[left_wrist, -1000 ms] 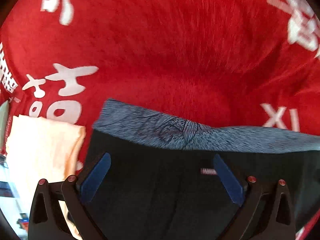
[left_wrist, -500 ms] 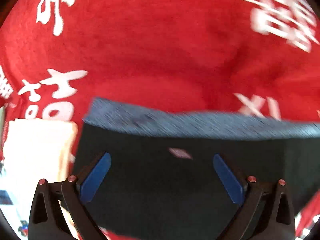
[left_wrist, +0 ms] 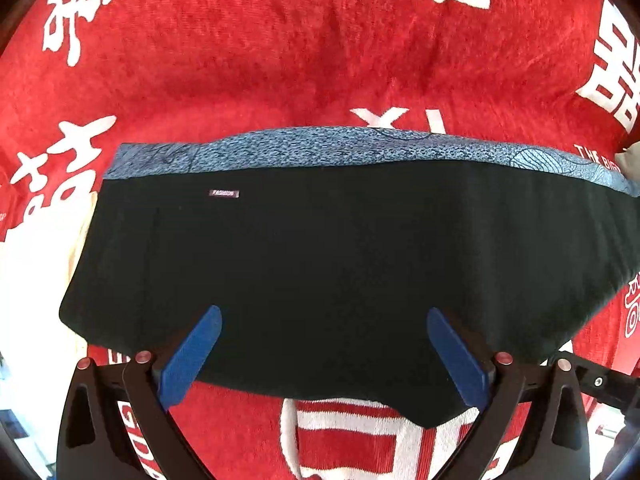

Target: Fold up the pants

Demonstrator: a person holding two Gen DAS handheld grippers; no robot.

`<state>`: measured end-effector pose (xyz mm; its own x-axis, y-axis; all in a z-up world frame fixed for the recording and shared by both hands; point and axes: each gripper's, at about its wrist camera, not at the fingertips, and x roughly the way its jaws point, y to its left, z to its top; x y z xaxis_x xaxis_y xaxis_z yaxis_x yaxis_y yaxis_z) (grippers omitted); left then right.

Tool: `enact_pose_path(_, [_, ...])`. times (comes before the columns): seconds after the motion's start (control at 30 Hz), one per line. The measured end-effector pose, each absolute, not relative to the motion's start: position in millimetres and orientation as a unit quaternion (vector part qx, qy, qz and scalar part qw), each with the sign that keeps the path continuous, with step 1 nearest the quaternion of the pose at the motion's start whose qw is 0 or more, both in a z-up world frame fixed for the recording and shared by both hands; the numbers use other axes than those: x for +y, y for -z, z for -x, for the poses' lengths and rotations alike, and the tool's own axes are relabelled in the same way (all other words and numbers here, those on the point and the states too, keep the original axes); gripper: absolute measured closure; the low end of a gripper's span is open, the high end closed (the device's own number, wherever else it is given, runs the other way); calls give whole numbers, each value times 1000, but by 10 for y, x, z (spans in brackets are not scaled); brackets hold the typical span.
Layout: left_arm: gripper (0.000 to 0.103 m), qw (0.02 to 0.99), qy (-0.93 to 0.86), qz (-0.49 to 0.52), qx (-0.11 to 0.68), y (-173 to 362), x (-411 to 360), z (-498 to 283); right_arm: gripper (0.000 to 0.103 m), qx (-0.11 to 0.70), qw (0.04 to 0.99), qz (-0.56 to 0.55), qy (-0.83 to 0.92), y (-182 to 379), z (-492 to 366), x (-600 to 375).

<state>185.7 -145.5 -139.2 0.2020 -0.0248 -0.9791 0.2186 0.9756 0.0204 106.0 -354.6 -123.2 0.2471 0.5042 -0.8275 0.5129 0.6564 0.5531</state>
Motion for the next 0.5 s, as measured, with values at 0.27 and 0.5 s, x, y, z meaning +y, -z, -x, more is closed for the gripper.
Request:
enact_pose_path(0.27, [0,770,80,-85,627,1395,-1581,-1771,60,583,677,-448,14,1260,-1066,-3715])
enact_pose_path(0.5, [0,770,105,-106,621,1367,-1896,-1750,95,587,669,-454,48,1220,-1026,-3768])
